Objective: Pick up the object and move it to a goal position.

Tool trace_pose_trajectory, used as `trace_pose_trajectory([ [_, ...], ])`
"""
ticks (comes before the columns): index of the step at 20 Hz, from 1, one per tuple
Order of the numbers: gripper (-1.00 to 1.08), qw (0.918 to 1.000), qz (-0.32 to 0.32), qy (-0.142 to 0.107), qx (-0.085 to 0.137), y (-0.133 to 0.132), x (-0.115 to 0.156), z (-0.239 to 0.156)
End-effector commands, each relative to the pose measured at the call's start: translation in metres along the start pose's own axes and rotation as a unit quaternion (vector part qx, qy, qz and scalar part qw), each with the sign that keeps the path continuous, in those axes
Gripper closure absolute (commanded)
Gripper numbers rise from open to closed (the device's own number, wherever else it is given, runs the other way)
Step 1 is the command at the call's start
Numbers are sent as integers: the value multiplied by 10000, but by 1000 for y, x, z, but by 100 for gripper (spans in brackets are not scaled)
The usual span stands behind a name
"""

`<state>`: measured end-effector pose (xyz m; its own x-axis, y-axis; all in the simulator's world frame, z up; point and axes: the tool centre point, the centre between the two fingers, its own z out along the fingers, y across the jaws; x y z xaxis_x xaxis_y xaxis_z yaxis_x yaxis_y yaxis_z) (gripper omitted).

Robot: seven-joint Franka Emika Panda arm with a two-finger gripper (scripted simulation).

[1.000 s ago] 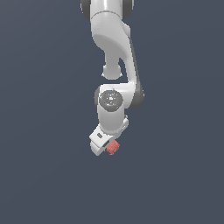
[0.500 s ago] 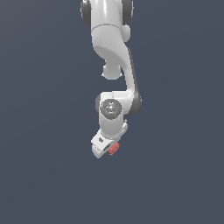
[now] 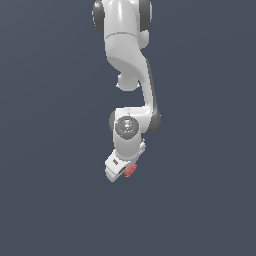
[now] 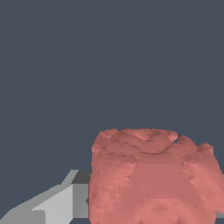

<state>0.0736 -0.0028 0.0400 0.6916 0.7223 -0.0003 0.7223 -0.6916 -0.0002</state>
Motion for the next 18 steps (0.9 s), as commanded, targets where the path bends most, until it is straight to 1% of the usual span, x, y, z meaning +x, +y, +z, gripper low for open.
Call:
trace_pose_trajectory([
  [1, 108, 10000, -1, 1, -1, 0, 0, 0],
  [11, 108, 10000, -1, 1, -1, -4, 2, -4],
  [15, 108, 10000, -1, 1, -1, -14, 7, -14],
  [18, 108, 10000, 0, -2, -3, -28, 14, -27],
])
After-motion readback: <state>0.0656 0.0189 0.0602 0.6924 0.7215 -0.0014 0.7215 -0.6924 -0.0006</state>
